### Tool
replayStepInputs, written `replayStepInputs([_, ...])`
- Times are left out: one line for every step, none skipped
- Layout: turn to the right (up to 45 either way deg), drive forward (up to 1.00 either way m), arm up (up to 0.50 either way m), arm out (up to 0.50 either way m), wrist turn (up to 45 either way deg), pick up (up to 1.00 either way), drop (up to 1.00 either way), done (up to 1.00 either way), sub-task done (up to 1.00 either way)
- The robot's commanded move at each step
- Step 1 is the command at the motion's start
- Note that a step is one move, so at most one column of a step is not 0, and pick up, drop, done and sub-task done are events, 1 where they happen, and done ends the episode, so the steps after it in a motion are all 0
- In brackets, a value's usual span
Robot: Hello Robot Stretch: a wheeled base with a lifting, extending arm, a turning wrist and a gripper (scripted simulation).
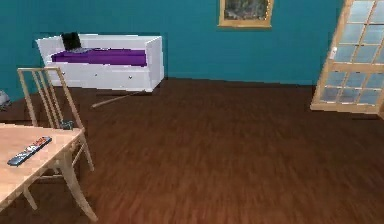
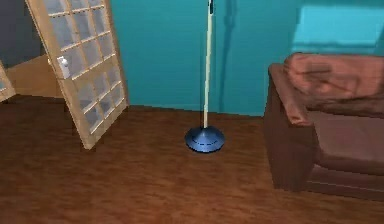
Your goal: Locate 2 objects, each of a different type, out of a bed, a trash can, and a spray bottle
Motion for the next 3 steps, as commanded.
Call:
replayStepInputs([0.0,1.0,0.0,0.0,0.0,0.0,0.0,0.0,0.0])
replayStepInputs([0.0,1.0,0.0,0.0,0.0,0.0,0.0,0.0,0.0])
replayStepInputs([-3.0,0.0,0.0,0.0,0.0,0.0,0.0,0.0,0.0])
